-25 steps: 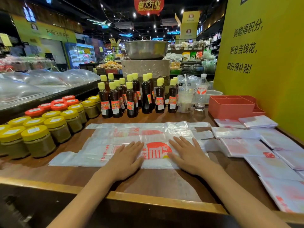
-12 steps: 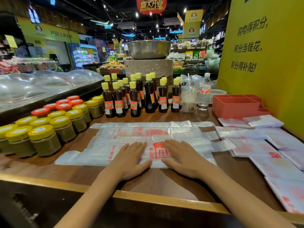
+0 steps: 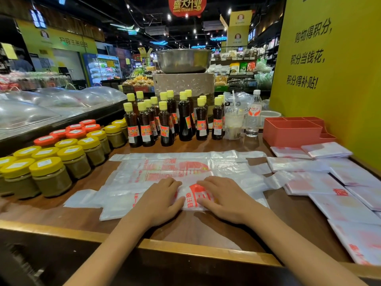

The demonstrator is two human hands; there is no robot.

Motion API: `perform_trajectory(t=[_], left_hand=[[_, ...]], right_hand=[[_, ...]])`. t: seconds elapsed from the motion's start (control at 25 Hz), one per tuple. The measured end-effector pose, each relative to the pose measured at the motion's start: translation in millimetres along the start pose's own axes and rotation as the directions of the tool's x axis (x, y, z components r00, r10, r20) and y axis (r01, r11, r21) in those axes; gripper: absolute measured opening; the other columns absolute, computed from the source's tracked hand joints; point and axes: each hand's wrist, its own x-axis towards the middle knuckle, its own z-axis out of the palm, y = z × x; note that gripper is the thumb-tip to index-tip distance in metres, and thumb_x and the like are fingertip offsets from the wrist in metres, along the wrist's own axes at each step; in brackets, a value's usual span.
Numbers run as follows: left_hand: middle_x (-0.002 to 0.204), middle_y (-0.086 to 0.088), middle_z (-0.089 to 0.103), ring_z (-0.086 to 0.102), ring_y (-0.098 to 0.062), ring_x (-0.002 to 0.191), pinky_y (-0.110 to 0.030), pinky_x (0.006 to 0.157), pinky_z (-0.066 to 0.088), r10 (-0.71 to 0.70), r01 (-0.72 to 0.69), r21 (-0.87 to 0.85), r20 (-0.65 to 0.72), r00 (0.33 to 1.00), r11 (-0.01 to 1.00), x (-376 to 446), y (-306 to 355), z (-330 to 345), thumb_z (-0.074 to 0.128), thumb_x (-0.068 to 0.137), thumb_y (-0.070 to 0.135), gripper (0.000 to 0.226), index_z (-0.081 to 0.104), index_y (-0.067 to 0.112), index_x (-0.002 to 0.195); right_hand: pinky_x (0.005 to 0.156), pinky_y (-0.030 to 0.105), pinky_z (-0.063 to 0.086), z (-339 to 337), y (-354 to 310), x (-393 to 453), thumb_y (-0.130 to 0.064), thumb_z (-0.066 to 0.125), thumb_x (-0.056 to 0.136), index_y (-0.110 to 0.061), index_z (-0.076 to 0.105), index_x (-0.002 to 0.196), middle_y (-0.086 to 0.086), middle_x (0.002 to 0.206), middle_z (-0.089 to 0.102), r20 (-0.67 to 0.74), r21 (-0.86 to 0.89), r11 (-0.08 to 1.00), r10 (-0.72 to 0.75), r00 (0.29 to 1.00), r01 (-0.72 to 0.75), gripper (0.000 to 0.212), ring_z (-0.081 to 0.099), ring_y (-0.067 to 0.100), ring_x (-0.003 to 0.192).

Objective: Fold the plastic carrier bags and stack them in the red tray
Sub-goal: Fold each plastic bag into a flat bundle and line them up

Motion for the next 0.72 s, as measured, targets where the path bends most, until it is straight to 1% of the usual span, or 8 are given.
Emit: perform_trajectory(t=[0.04,0.12,0.2,0.28,0.44,0.56,0.64,0.72], left_hand=[[0.155,0.006,0.038,0.038,-0.010,0.137,-0.028,0.112,0.031,-0.009,0.008,0.006,0.063,0.998,1.000,0.1,-1.2,2.0,0.032,0.101,0.057,0.061,0.033,0.027,0.153],[0.166,0.007,0.016,0.017,-0.011,0.151,-0.033,0.122,0.012,-0.050,0.049,0.009,0.172,0.984,0.999,-0.2,-3.6,4.8,0.026,0.102,0.058,0.065,0.016,0.029,0.159],[0.167,0.009,0.001,0.000,-0.009,0.153,-0.036,0.124,-0.001,-0.078,0.079,0.007,0.244,0.967,0.997,-0.1,-4.9,6.8,0.020,0.102,0.061,0.068,0.003,0.030,0.160],[0.167,0.009,-0.005,-0.006,-0.010,0.153,-0.037,0.123,-0.006,-0.124,0.124,0.017,0.271,0.955,0.992,-1.4,-7.5,6.6,0.016,0.100,0.063,0.071,-0.002,0.029,0.159],[0.167,0.002,-0.005,-0.006,-0.016,0.154,-0.043,0.125,-0.003,-0.315,0.317,0.032,0.255,0.914,0.948,-5.4,-23.4,3.6,0.012,0.101,0.062,0.072,-0.002,0.024,0.160],[0.168,-0.002,-0.003,-0.003,-0.021,0.154,-0.046,0.125,0.000,-0.405,0.413,0.010,0.215,0.888,0.911,-7.3,-29.0,1.7,0.013,0.097,0.069,0.080,0.002,0.021,0.160],[0.167,-0.001,0.010,0.009,-0.020,0.154,-0.044,0.125,0.008,-0.328,0.338,-0.052,0.145,0.934,0.940,-9.5,-25.0,-2.4,0.018,0.089,0.078,0.090,0.014,0.021,0.159],[0.161,0.006,0.030,0.028,-0.015,0.147,-0.038,0.120,0.023,-0.172,0.182,-0.122,0.085,0.981,0.976,-13.2,-16.7,-7.2,0.029,0.085,0.083,0.088,0.028,0.029,0.155]], right_hand=[[0.121,0.035,0.013,1.3,-0.1,-0.5,-0.066,0.029,0.101,-0.035,0.027,0.156,-0.008,0.162,0.028,0.074,0.000,1.000,0.007,0.997,-0.007,0.064,0.022,0.011,0.148],[0.124,0.039,0.001,3.1,1.4,0.2,-0.066,0.022,0.101,-0.036,0.016,0.159,-0.011,0.167,0.012,0.194,0.006,0.999,0.048,0.980,-0.050,0.065,0.007,0.010,0.153],[0.124,0.041,-0.003,2.5,10.1,2.1,-0.069,0.012,0.098,-0.035,0.010,0.160,-0.011,0.168,0.004,0.260,0.016,0.993,0.105,0.960,-0.113,0.071,0.000,0.010,0.154],[0.124,0.044,-0.005,0.1,27.0,1.6,-0.075,0.002,0.089,-0.033,0.005,0.161,-0.010,0.168,-0.003,0.291,0.001,0.978,0.197,0.936,-0.207,0.083,-0.006,0.011,0.154],[0.124,0.048,-0.006,-3.6,50.9,-5.8,-0.065,0.010,0.101,-0.026,-0.002,0.161,-0.005,0.168,-0.011,0.295,-0.080,0.926,0.376,0.878,-0.370,0.073,-0.011,0.013,0.154],[0.124,0.050,-0.008,-6.1,49.7,-9.3,-0.062,0.014,0.103,-0.020,0.001,0.162,-0.001,0.169,-0.006,0.230,-0.073,0.888,0.459,0.858,-0.455,0.073,-0.006,0.014,0.155],[0.123,0.050,-0.010,-12.1,49.9,-13.1,-0.067,0.022,0.100,-0.021,0.012,0.161,-0.003,0.169,0.004,0.146,-0.065,0.898,0.441,0.886,-0.436,0.077,0.000,0.012,0.155],[0.123,0.046,-0.009,-20.8,45.2,-17.8,-0.075,0.039,0.091,-0.033,0.019,0.159,-0.010,0.167,0.012,0.115,0.047,0.943,0.323,0.939,-0.330,0.082,0.005,0.009,0.154]])
